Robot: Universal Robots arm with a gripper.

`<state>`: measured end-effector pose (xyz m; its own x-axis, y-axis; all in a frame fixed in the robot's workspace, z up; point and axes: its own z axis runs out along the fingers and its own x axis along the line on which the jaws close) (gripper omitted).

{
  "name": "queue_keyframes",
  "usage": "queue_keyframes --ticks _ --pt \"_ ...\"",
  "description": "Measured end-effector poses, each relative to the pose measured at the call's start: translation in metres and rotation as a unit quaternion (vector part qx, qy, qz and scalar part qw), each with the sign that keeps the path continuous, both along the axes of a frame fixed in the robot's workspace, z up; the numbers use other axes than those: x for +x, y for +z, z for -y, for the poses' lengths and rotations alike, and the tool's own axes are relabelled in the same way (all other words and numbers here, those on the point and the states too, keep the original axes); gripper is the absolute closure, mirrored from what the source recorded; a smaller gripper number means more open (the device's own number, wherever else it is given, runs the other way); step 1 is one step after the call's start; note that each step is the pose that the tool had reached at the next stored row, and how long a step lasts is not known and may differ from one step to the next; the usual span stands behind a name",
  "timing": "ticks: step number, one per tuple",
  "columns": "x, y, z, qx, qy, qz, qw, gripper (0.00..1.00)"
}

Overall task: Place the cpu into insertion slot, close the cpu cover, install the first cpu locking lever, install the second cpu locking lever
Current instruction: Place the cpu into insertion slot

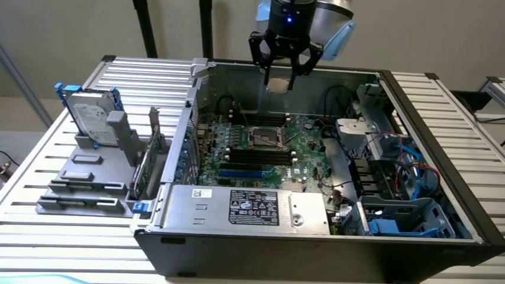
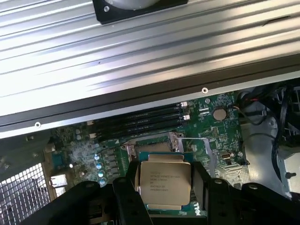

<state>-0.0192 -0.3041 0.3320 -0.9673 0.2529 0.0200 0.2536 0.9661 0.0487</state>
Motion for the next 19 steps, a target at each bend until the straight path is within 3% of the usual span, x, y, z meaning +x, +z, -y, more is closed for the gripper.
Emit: queue_keyframes --ticks 5,10,14,19 --pt "0.0000 -0.0017 0.0000 0.0000 -0.046 -0.0001 0.9989 0.45" --pt "0.0000 -0.0033 0.0000 -0.0001 -0.091 -0.0002 0.9958 0.45" --pt "0.0000 -0.0046 0.0000 0.0000 -0.127 -0.0002 0.9918 0.45" --pt "0.0000 -0.0062 0.0000 0.0000 -0.172 -0.0002 0.9851 0.45"
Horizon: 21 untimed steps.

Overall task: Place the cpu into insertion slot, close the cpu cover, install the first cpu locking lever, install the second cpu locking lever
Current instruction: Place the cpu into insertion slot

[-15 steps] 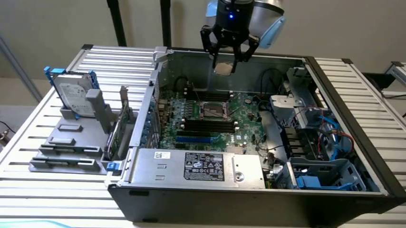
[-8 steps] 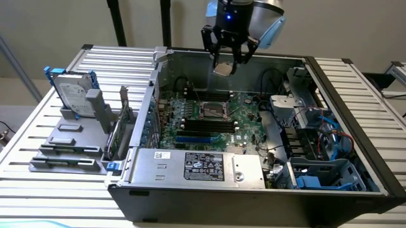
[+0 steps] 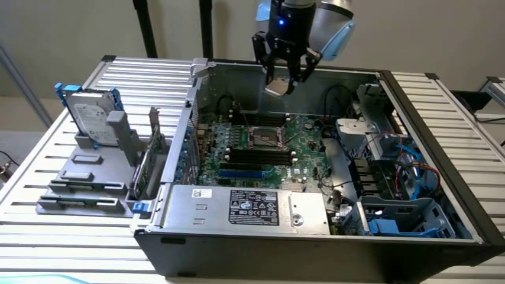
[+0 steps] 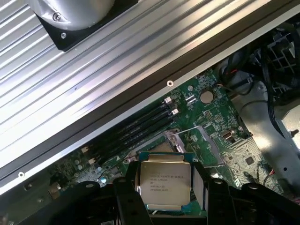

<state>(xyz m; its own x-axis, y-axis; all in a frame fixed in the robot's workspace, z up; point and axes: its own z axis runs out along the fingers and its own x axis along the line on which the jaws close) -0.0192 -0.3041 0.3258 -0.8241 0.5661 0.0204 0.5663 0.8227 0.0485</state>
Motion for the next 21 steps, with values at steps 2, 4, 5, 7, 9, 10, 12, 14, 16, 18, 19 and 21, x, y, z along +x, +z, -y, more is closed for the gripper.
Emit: queue_keyframes --ticks 2,4,5,7,9,10,12,14,16,18,19,21 --pt "0.0000 -0.0006 0.0000 0.0000 -0.018 0.0000 0.9998 0.45" --pt "0.0000 -0.0012 0.0000 0.0000 -0.036 0.0000 0.9993 0.45" --pt "0.0000 -0.0015 0.0000 0.0000 -0.045 0.0000 0.9990 0.45" --pt "0.0000 -0.0022 0.0000 0.0000 -0.064 0.0000 0.9980 0.45" --pt "0.0000 -0.0027 0.0000 0.0000 -0.082 0.0000 0.9967 0.45" --pt "0.0000 -0.0031 0.0000 0.0000 -0.091 0.0000 0.9958 0.45" --pt "0.0000 -0.0037 0.0000 0.0000 -0.109 0.0000 0.9940 0.45" --pt "0.0000 -0.0042 0.0000 0.0000 -0.127 0.0000 0.9919 0.45" --pt "0.0000 -0.0048 0.0000 0.0000 -0.145 0.0000 0.9894 0.45" --pt "0.0000 -0.0054 0.0000 0.0000 -0.163 0.0000 0.9866 0.45" --pt "0.0000 -0.0057 0.0000 0.0000 -0.172 0.0000 0.9850 0.45" --pt "0.0000 -0.0062 0.0000 0.0000 -0.190 0.0000 0.9818 0.45"
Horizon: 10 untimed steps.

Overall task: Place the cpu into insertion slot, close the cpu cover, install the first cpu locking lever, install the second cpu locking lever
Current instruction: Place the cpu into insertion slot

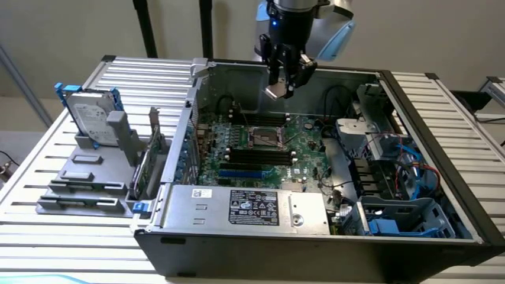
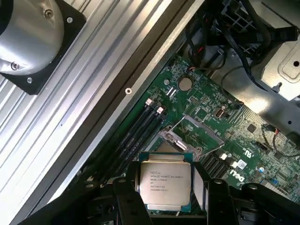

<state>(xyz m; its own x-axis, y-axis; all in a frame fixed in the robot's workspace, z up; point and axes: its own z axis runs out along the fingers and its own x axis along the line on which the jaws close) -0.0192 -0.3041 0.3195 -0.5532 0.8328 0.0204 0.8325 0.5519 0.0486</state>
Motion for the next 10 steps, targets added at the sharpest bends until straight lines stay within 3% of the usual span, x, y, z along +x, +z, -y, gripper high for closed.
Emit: queue_keyframes --ticks 5,10 --pt "0.0000 -0.0013 0.0000 -0.0001 -0.046 0.0000 0.9990 0.45" --pt "0.0000 -0.0028 0.0000 0.0000 -0.091 0.0000 0.9959 0.45"
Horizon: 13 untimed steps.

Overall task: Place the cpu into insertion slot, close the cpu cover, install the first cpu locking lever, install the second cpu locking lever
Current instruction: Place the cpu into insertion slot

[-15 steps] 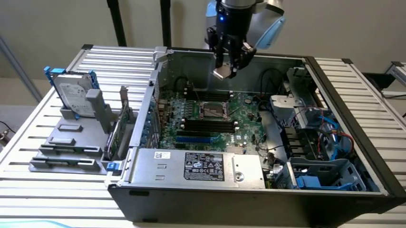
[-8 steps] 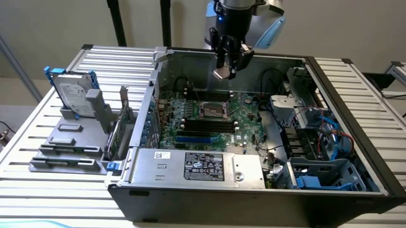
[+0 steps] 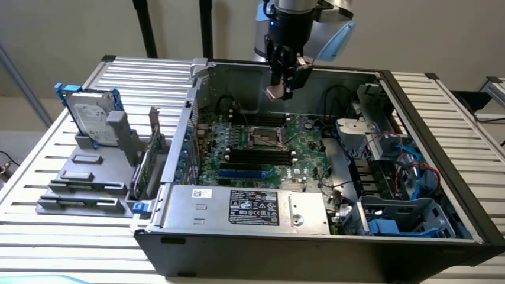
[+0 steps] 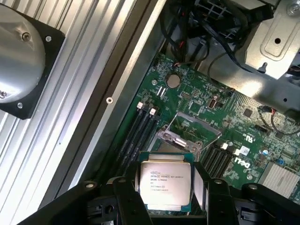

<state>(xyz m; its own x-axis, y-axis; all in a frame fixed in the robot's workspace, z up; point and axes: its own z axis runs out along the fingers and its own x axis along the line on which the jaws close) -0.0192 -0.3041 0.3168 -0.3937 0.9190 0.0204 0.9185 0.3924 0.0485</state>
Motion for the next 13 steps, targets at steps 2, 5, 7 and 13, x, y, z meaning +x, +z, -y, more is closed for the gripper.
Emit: queue_keyframes --ticks 2,5,7,13 --pt "0.0000 -0.0006 0.0000 0.0000 -0.018 0.0000 0.9998 0.45" --pt "0.0000 -0.0014 0.0000 0.0000 -0.046 0.0000 0.9989 0.45" --pt "0.0000 -0.0020 0.0000 0.0000 -0.064 0.0000 0.9979 0.45" --pt "0.0000 -0.0036 0.0000 0.0000 -0.118 0.0000 0.9930 0.45"
